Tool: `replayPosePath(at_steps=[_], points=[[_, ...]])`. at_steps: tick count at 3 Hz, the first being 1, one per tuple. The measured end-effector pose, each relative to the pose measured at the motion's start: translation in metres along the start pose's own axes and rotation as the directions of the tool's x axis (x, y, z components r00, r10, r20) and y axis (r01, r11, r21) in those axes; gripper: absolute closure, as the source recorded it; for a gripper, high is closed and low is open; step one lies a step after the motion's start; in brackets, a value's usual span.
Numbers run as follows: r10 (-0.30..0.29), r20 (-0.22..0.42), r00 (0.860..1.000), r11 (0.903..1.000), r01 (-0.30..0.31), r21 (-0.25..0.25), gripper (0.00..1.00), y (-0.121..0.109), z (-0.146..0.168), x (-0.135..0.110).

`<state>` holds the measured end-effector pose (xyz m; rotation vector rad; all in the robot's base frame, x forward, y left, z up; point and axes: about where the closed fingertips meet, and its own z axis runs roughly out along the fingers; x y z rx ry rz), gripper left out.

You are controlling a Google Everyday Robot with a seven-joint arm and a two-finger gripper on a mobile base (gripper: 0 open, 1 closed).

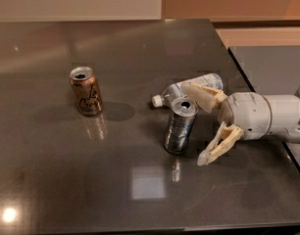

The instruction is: Place redbull can upright

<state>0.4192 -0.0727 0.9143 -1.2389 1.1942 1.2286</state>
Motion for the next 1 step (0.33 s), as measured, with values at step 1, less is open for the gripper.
replayPosePath(at_steps=[1], points=[[0.000, 0.000, 1.000, 1.0000, 0.000, 0.000, 0.00, 0.0000, 0.0001, 0.0000]])
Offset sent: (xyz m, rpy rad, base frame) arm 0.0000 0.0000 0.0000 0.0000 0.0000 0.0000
